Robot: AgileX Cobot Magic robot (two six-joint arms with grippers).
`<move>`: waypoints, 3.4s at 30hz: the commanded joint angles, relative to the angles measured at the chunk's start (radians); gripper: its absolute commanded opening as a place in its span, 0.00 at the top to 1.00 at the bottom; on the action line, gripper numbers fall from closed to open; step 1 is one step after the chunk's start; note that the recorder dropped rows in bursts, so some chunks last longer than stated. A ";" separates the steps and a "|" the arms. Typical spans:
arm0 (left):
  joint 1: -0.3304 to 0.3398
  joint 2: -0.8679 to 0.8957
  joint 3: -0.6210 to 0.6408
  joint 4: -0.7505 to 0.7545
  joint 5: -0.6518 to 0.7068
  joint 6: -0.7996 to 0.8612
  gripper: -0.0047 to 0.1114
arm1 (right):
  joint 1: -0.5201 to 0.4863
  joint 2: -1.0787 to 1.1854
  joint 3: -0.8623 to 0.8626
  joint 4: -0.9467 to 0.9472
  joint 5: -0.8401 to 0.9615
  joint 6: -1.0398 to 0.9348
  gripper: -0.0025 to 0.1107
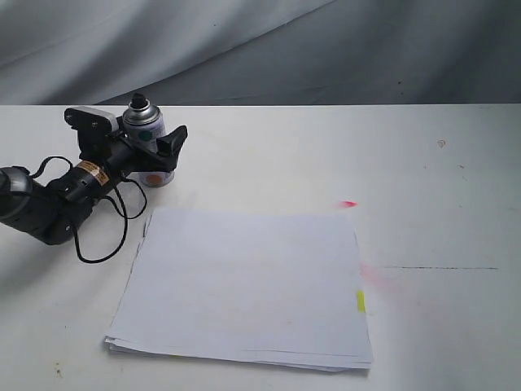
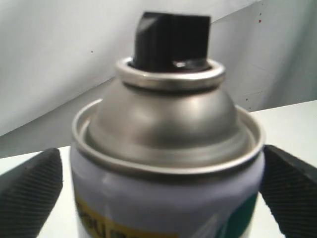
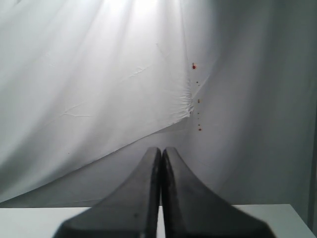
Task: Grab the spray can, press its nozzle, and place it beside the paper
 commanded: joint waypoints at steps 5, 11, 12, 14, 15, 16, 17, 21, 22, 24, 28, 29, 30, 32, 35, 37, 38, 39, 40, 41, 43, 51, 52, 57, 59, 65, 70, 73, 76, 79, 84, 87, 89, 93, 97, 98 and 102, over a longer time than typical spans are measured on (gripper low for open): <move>0.001 -0.025 -0.004 0.000 -0.006 -0.007 0.06 | -0.007 -0.004 0.002 0.002 0.000 0.004 0.98; 0.001 -0.119 -0.002 0.105 0.148 -0.059 0.06 | -0.007 -0.004 0.002 0.002 0.000 0.004 0.98; 0.001 -0.144 -0.002 0.112 0.214 -0.064 0.06 | -0.007 -0.004 0.002 0.002 0.000 0.004 0.98; 0.001 -0.194 -0.002 0.112 0.359 -0.064 0.06 | -0.007 -0.004 0.002 0.002 0.000 0.004 0.98; 0.001 -0.223 -0.002 0.112 0.434 -0.064 0.06 | -0.007 -0.004 0.002 0.002 0.000 0.004 0.98; 0.001 -0.252 -0.002 0.112 0.504 -0.064 0.06 | -0.007 -0.004 0.002 0.002 0.000 0.004 0.98; 0.001 -0.281 -0.002 0.112 0.558 -0.064 0.06 | -0.007 -0.004 0.002 0.002 0.000 0.004 0.98; 0.001 -0.371 -0.002 0.112 0.621 -0.064 0.06 | -0.007 -0.004 0.002 0.002 0.000 0.004 0.98; 0.001 -0.393 -0.002 0.112 0.623 -0.064 0.06 | -0.007 -0.004 0.002 0.002 0.000 0.004 0.98; 0.001 -0.434 -0.002 0.112 0.623 -0.065 0.06 | -0.007 -0.004 0.002 0.002 0.000 0.004 0.98; 0.001 -0.503 -0.002 0.112 0.621 -0.096 0.06 | -0.007 -0.004 0.002 0.002 0.000 0.004 0.98; 0.001 -0.521 -0.002 0.112 0.621 -0.118 0.06 | -0.007 -0.004 0.002 0.002 0.000 0.004 0.98; 0.001 -0.535 -0.002 0.112 0.625 -0.142 0.06 | -0.007 -0.004 0.002 0.002 0.000 0.004 0.98; 0.001 -0.565 -0.002 0.112 0.638 -0.197 0.06 | -0.007 -0.004 0.002 0.002 0.000 0.004 0.98; 0.001 -0.611 -0.002 0.112 0.669 -0.274 0.13 | -0.007 -0.004 0.002 0.002 0.000 0.004 0.98; 0.001 -0.642 -0.002 0.112 0.707 -0.308 0.28 | -0.007 -0.004 0.002 0.002 0.000 0.004 0.98; 0.001 -0.662 -0.002 0.112 0.733 -0.324 0.39 | -0.007 -0.004 0.002 0.002 0.000 0.004 0.98; 0.001 -0.678 -0.002 0.112 0.754 -0.340 0.49 | -0.007 -0.004 0.002 0.002 0.000 0.004 0.98; 0.001 -0.700 -0.002 0.112 0.783 -0.355 0.62 | -0.007 -0.004 0.002 0.002 0.000 0.004 0.98; 0.001 -0.724 -0.002 0.112 0.811 -0.355 0.75 | -0.007 -0.004 0.002 0.002 0.000 0.004 0.98; 0.001 -0.773 -0.002 0.116 0.877 -0.342 0.96 | -0.007 -0.004 0.002 0.002 0.000 0.004 0.98; 0.001 -0.974 0.045 0.129 1.211 -0.348 0.96 | -0.007 -0.004 0.002 0.002 0.000 0.004 0.98; 0.001 -1.001 0.071 0.129 1.204 -0.348 0.96 | -0.007 -0.004 0.002 0.002 0.000 0.004 0.98; 0.001 -1.216 0.268 0.076 1.166 -0.350 0.96 | -0.007 -0.004 0.002 0.002 0.000 0.004 0.98; 0.001 -1.322 0.344 0.036 1.166 -0.350 0.96 | -0.007 -0.004 0.002 0.002 0.000 0.004 0.98; 0.001 -1.634 0.482 0.018 1.211 -0.346 0.96 | -0.007 -0.004 0.002 0.002 0.000 0.004 0.98; 0.001 -1.857 0.490 0.027 1.277 -0.346 0.96 | -0.007 -0.004 0.002 0.002 0.000 0.004 0.98; 0.001 -1.974 0.490 0.088 1.274 -0.312 0.96 | -0.007 -0.004 0.002 0.002 0.000 0.004 0.98; 0.001 -2.098 0.490 0.127 1.279 -0.314 0.96 | -0.007 -0.004 0.002 0.002 0.000 0.004 0.98; 0.001 -2.219 0.490 0.199 1.431 -0.312 0.96 | -0.007 -0.004 0.002 0.002 0.000 0.004 0.98; 0.001 -2.262 0.490 0.322 1.638 -0.361 0.96 | -0.007 -0.004 0.002 0.002 0.000 0.004 0.98; 0.001 -2.257 0.538 0.451 1.638 -0.509 0.96 | -0.007 -0.004 0.002 0.002 0.000 0.004 0.98; 0.001 -2.257 0.587 0.488 1.634 -0.599 0.96 | -0.007 -0.004 0.002 0.002 0.000 0.004 0.98; 0.001 -2.257 0.666 0.175 1.615 -0.426 0.96 | -0.007 -0.004 0.002 0.002 0.000 0.004 0.98; 0.001 -2.257 0.770 -0.403 1.376 0.198 0.96 | -0.007 -0.004 0.002 0.002 0.000 0.004 0.98; 0.001 -2.257 0.798 -0.428 1.345 0.225 0.96 | -0.007 -0.004 0.002 0.002 0.000 0.004 0.98; 0.008 -2.277 0.910 -0.430 1.326 0.225 0.96 | -0.007 -0.004 0.002 0.002 0.000 0.004 0.98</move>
